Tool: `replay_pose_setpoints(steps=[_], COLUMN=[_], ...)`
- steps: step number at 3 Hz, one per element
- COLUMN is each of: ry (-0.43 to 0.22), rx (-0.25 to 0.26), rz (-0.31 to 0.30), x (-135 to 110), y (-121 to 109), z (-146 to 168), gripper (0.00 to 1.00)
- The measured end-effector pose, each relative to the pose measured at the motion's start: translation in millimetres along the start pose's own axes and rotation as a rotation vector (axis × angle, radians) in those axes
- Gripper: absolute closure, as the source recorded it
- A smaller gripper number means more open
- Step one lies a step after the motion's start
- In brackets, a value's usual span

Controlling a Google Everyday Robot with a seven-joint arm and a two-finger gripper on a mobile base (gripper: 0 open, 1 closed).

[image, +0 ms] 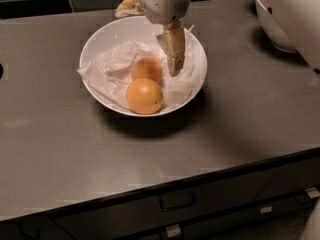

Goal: Pick orange from white bowl

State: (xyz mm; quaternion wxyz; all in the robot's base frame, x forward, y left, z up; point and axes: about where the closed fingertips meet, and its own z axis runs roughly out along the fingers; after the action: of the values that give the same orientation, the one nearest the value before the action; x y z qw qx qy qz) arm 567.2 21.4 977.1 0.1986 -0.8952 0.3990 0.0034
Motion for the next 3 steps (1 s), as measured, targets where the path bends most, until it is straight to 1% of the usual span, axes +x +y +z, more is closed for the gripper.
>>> replay_pose_setpoints(steps=[1, 2, 3], ry=[-0.022, -0.054, -0.078], rx=[0.000, -0.048, -0.101], rz=[-0.002, 0.001, 0.001], x=[2, 12, 22], y=[-4, -5, -5], z=[11, 32, 52], gripper=[0.00, 0.00, 0.03])
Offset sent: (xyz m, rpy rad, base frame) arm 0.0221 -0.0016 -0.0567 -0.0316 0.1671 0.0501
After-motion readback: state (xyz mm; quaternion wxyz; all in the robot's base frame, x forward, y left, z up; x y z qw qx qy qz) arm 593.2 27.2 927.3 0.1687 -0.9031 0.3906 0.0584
